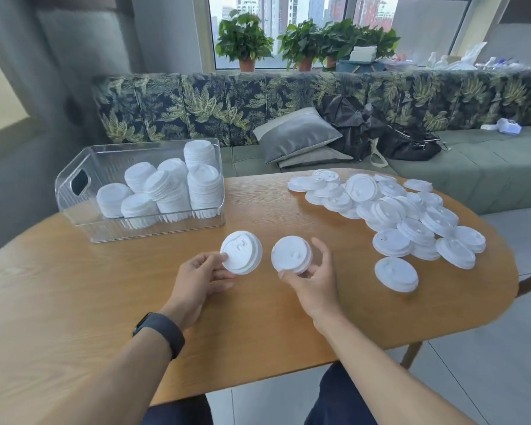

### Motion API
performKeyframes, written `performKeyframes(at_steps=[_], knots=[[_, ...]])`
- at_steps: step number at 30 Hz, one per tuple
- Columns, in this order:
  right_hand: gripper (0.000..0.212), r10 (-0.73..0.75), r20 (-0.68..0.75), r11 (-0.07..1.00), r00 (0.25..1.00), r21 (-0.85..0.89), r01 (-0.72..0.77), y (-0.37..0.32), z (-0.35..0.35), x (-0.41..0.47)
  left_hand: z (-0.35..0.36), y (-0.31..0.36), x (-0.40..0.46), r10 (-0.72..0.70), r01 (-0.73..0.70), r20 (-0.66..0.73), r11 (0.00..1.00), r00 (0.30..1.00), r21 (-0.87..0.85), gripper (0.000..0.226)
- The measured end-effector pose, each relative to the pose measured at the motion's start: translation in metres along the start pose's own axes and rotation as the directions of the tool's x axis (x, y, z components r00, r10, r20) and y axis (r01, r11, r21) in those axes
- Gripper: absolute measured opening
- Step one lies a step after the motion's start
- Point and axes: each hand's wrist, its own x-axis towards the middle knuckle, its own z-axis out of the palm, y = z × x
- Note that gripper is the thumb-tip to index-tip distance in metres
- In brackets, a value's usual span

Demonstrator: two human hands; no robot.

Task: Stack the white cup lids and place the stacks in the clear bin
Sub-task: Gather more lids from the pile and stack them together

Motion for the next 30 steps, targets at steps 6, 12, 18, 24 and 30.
performKeyframes(at_steps=[6,12,18,24,30], knots=[[0.061,0.142,0.157,0.983,0.977,0.09,-0.157,-0.001,0.036,0.003,-0.026,0.001,-0.006,0.026,-0.026,-0.014,0.999,1.0,-0.04,0.021],[0.038,0.131,0.286,0.936,0.949,0.279,-0.213,-0.003,0.039,0.007,-0.022,-0.005,-0.01,0.096,-0.097,-0.034,0.995,0.995,-0.011,0.018],[0.033,0.129,0.294,0.925,0.947,0.307,-0.222,0.0,0.04,0.009,-0.021,-0.008,-0.011,0.107,-0.111,0.037,0.987,0.994,0.112,0.022],[0.03,0.148,0.313,0.908,0.938,0.334,-0.254,-0.001,0.037,0.007,-0.018,-0.009,-0.014,0.087,-0.103,0.09,0.978,0.992,0.181,0.025],[0.031,0.152,0.33,0.896,0.932,0.351,-0.271,-0.005,0.035,0.005,-0.015,-0.006,-0.018,0.083,-0.107,0.123,0.972,0.989,0.209,0.021]])
